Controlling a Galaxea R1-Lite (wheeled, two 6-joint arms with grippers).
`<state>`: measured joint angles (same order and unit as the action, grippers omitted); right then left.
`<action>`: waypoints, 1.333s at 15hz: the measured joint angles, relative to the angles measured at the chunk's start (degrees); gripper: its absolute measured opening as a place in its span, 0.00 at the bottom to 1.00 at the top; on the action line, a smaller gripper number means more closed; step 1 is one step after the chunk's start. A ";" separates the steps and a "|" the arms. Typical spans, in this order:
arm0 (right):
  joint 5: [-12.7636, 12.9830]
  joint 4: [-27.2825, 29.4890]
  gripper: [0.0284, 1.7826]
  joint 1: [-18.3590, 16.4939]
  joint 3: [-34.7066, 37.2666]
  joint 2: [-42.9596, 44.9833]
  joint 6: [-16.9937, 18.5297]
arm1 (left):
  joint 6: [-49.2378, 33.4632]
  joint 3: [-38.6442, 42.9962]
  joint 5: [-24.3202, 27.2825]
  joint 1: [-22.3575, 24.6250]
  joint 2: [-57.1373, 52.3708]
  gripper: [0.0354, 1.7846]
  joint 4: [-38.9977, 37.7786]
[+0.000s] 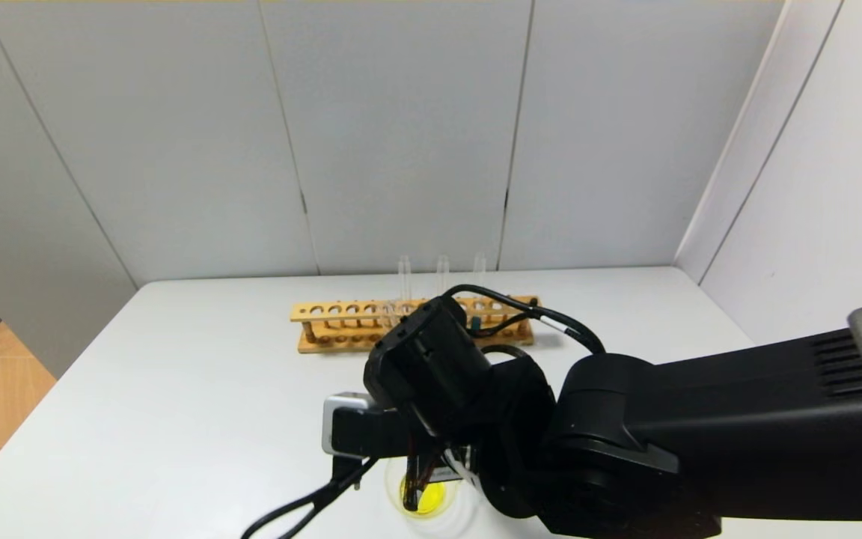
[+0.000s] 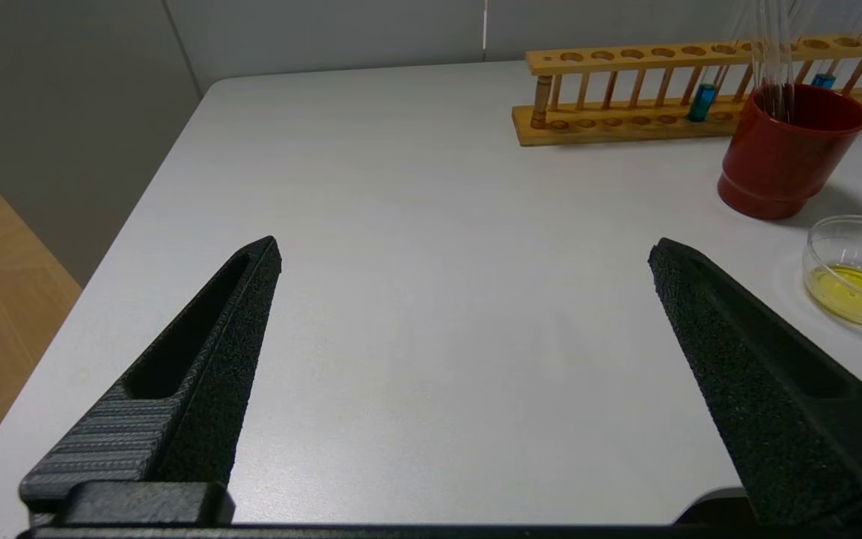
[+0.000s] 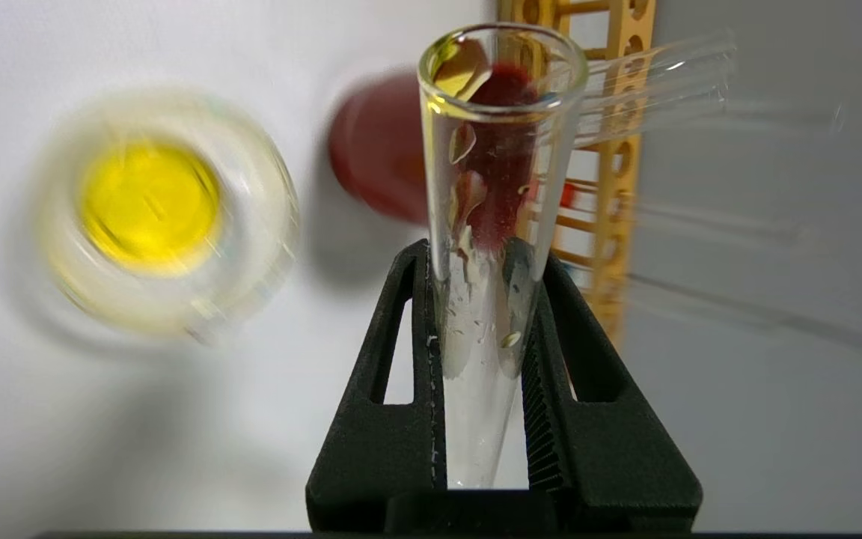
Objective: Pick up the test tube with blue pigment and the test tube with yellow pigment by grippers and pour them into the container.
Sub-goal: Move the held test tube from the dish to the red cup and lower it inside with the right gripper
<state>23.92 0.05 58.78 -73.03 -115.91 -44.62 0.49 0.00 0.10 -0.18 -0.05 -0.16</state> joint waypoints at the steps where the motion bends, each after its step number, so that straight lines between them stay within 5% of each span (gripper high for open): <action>1: -1.57 -2.19 0.20 -0.02 0.71 0.76 8.16 | 0.00 0.00 -0.02 0.00 0.00 0.97 0.00; 4: -2.67 -18.07 0.20 -1.21 2.15 1.33 31.15 | -0.02 0.00 0.00 0.00 0.00 0.97 0.00; 7: -2.82 -37.62 0.20 -4.35 4.49 0.39 43.17 | -0.02 0.00 0.00 0.00 0.00 0.97 0.00; 9: -2.76 -46.71 0.20 -6.89 6.69 -0.41 46.26 | 0.00 0.00 -0.02 0.00 0.00 0.97 0.00; 12: -2.80 -53.25 0.20 -9.58 10.25 -1.35 49.58 | -0.02 0.00 0.00 0.00 0.00 0.97 0.02; 20: -3.45 -54.57 0.20 -11.00 12.75 -4.66 54.17 | -0.02 0.00 0.00 0.00 0.00 0.97 0.00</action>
<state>20.47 -54.52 47.79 -60.28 -120.56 9.56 0.46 0.00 0.10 -0.18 -0.05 -0.16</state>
